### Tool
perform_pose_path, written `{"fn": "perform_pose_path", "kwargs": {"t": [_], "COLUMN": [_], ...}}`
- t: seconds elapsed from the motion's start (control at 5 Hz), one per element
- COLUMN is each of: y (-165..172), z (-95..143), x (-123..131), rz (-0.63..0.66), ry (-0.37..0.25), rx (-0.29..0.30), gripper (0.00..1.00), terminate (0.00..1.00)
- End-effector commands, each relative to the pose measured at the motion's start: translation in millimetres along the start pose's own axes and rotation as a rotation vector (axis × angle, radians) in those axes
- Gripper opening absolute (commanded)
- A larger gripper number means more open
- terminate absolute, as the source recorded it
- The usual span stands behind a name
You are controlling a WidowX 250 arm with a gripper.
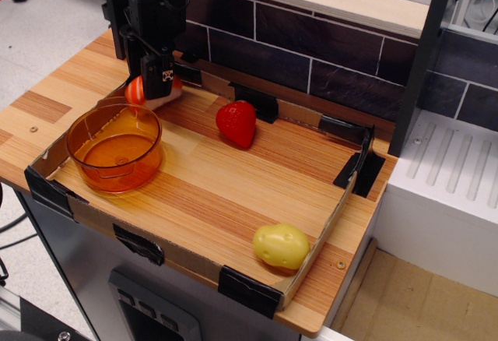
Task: Take sushi out of pot
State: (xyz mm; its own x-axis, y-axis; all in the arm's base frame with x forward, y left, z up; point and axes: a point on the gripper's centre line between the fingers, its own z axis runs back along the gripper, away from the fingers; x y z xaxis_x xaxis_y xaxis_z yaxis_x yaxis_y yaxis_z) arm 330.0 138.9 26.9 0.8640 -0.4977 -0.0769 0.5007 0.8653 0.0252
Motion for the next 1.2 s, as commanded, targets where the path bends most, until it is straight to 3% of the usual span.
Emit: {"fn": "perform_pose_path", "kwargs": {"t": [0.0, 0.4, 0.6, 0.8, 1.0], "y": [23, 30, 27, 27, 27], "z": [29, 104, 130, 130, 130], "x": [3, -12, -19, -19, -19], "rz": [0.025, 0.080, 0.076, 0.076, 0.076], "ry": [-0.039, -0.146, -0.194, -0.194, -0.194], "rx": [0.029, -0.020, -0.068, -0.068, -0.068], "gripper": [1.00, 1.00, 1.00, 1.00, 1.00], "terminate": [0.00, 0.00, 0.00, 0.00, 1.00]}}
